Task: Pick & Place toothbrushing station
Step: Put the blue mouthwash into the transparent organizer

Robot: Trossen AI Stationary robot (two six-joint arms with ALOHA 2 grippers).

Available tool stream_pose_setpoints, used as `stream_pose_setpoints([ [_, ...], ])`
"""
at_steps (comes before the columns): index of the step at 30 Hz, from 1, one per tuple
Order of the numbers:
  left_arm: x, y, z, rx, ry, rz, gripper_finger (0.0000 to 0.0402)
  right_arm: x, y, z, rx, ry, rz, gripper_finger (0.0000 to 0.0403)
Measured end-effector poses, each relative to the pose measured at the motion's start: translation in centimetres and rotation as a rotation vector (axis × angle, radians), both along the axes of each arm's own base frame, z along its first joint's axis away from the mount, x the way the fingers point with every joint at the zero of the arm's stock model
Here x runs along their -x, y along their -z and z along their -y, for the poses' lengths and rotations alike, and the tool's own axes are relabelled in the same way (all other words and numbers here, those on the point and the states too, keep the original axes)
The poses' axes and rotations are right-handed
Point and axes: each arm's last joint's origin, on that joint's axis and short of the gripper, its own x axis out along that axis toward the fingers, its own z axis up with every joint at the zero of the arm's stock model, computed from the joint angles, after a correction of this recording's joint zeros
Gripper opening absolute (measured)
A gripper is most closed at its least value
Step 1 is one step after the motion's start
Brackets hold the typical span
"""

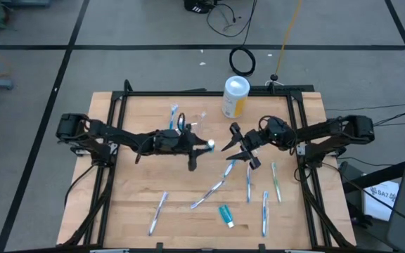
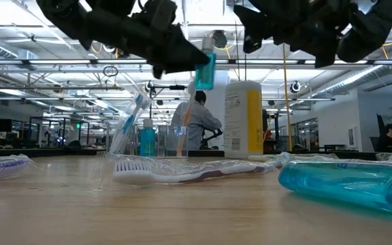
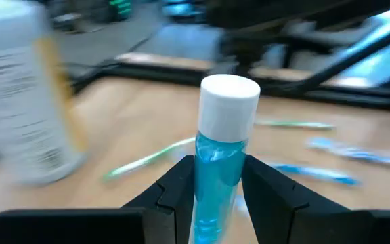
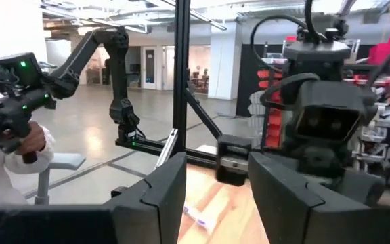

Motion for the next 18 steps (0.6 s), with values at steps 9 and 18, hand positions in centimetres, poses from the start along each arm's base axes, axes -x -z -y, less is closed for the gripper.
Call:
stream_pose_setpoints([
  [9,1.0,-1.8,0.5,-0.039,-0.106,0.035,0.0118,0.1,1.1,0.2,0.003,0.261,-0.033,0.015],
  [18,0.8,-2.4,0.9,-0.053,-0.118,0.113,0.0118,-1.0,3.1,0.1,0.016,0.337,-0.095,0.0169],
])
